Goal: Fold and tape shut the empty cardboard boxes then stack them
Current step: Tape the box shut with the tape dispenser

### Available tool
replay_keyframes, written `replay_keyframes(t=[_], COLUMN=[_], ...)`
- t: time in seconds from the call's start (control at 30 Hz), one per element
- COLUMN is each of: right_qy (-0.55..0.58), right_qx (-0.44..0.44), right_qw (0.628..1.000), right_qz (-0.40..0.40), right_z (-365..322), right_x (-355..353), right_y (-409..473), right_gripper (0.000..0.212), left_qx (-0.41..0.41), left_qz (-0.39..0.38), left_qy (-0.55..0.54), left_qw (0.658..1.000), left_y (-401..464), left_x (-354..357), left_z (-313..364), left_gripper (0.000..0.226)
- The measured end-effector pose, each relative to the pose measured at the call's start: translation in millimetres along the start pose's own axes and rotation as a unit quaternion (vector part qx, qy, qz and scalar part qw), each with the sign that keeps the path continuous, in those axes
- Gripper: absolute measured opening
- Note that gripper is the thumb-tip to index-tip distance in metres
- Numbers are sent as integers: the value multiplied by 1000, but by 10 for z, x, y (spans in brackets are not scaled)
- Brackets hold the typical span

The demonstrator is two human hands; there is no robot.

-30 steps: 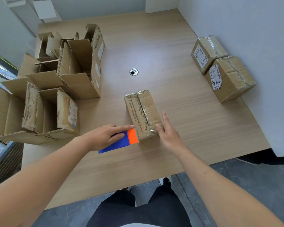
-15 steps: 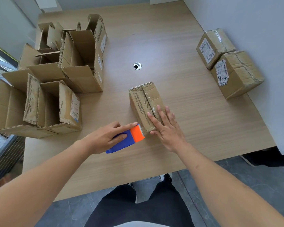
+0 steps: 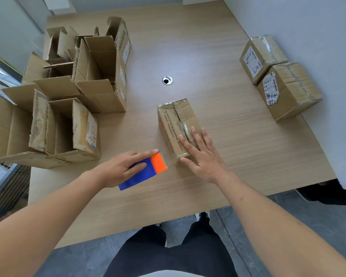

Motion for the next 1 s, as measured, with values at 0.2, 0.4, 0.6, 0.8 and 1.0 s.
replay_keyframes(t=[0.2, 0.4, 0.6, 0.8, 1.0], right_qy=[4, -8, -46, -73, -68], right_qx=[23, 60, 86, 95, 66], right_qw=[999, 996, 994, 989, 987], right_qz=[32, 62, 48, 90, 131], right_z=[-73, -238, -347, -403, -230], right_x=[9, -27, -71, 13, 131], right_y=[18, 38, 46, 47, 44], right_gripper=[77, 84, 77, 75, 88], left_qx=[-88, -115, -153, -130, -102], left_qz=[-37, -64, -80, 34, 88], left_qy=[23, 55, 56, 15, 4], left_qw=[995, 990, 983, 991, 991], left_y=[342, 671, 460, 444, 376], left_x=[26, -4, 50, 25, -49], left_z=[27, 144, -172, -135, -129], left_gripper=[45, 46, 46, 45, 46])
Point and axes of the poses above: each hand's wrist, its own y-axis towards the middle knuckle, its own x-axis out of the palm, z = x × y, the point moved 5 cm from there along y, towards the middle knuckle, and after that the axes turned 15 degrees about x, right-handed, at the moved point
